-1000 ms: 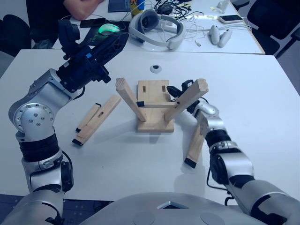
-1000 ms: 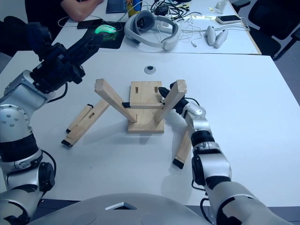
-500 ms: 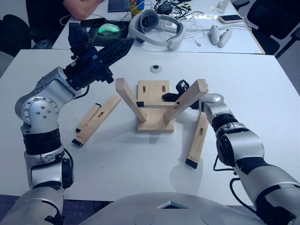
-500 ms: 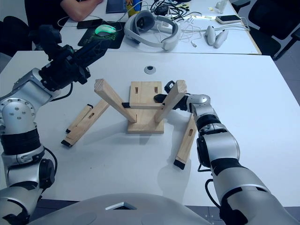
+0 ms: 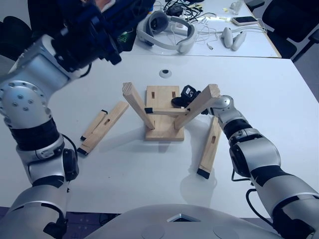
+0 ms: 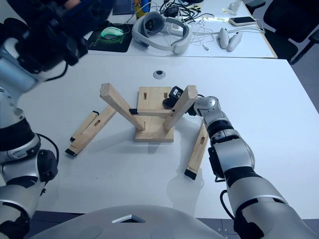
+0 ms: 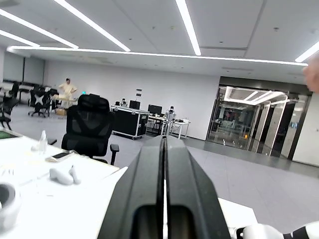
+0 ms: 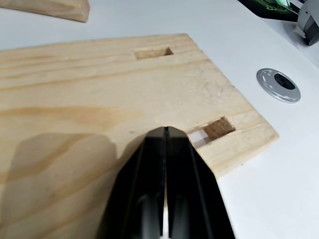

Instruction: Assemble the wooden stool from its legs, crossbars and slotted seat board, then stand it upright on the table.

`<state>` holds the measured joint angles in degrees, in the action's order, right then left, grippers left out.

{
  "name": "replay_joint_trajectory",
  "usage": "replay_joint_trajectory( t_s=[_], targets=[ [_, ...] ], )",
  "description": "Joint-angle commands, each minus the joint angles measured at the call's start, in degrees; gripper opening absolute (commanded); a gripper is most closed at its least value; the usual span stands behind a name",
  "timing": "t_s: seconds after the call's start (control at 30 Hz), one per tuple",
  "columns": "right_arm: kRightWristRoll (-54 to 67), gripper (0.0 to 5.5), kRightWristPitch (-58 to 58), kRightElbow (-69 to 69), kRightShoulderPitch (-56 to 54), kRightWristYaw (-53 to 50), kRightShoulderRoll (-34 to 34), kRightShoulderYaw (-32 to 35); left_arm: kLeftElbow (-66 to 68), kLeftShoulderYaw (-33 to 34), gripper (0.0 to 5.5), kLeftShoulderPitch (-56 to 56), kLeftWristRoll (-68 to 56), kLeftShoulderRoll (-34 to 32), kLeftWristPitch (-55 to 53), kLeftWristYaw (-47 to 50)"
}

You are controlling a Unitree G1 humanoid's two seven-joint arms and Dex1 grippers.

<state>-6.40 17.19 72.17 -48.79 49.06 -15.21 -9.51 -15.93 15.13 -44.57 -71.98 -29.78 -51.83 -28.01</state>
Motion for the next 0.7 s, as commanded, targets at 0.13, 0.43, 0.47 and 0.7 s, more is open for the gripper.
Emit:
replay_joint_trajectory(
  t_s=[0.13, 0.43, 0.47, 0.7],
  targets=[
    [-4.2, 0.00, -3.6, 3.0, 5.0, -1.2, 0.1, -3.0, 3.5, -3.7, 0.02, 4.2, 4.2, -0.7, 0.1, -4.5],
    [-5.0, 0.00, -4.4, 3.2, 4.0, -1.6, 1.3, -4.6, 4.8, -21.2, 0.02, 11.8, 20.7, 4.6, 7.9, -14.7],
    [-5.2, 0.00, -4.5, 3.3, 4.2, -1.9, 1.3, -4.9, 5.2, -19.3, 0.02, 9.5, 20.2, 5.2, 8.3, -13.7],
    [-5.2, 0.00, -5.6, 3.9, 5.7, -2.8, 1.0, -5.6, 6.3, -5.9, 0.02, -6.9, 15.6, -1.5, 6.6, -10.6]
  ],
)
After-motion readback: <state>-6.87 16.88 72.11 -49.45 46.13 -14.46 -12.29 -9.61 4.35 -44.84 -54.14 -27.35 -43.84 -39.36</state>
